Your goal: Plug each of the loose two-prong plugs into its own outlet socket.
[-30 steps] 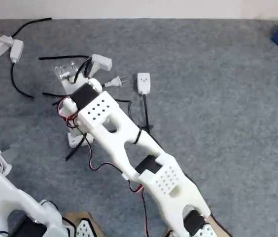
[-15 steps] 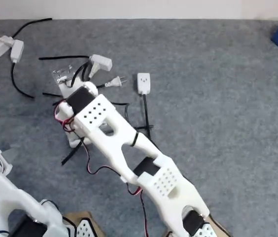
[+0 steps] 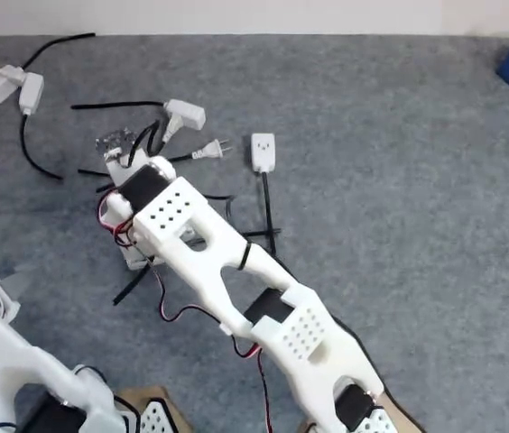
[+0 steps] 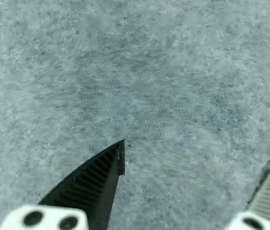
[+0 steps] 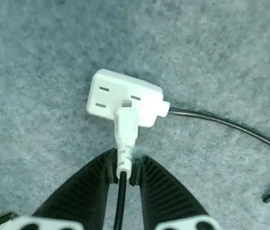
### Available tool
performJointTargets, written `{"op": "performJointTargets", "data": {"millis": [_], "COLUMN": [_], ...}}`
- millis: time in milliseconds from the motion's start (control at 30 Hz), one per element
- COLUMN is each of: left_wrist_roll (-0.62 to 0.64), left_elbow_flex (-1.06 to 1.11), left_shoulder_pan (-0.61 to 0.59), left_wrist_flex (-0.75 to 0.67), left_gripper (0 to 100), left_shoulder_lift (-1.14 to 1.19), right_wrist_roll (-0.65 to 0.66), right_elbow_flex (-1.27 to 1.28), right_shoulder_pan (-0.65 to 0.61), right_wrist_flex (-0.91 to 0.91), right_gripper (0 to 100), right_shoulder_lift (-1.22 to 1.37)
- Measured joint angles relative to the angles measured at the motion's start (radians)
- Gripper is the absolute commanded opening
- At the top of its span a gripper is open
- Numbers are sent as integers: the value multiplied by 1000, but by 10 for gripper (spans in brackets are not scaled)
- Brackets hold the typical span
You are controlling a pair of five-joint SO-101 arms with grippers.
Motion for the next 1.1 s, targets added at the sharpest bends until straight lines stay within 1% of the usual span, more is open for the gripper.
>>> {"op": "performJointTargets", "data": {"millis": [500,767,967,1100], "left_wrist_roll": [0,0,0,0], "left_elbow_flex": [0,0,0,0], "left_shoulder_pan": [-3,-3,-3,-3], "left_wrist_flex": [0,0,0,0], "left_gripper": [428,428,428,428], "left_shoulder_lift": [0,0,0,0], "right_wrist_roll": [0,8,28,44], "right_elbow_flex": [8,-14,-78,-126], "right_shoulder_pan": [17,11,8,28], "right_wrist_flex": [-14,-14,20,23], "right_gripper": [8,8,8,8], "right_shoulder_lift": [6,137,229,298]}}
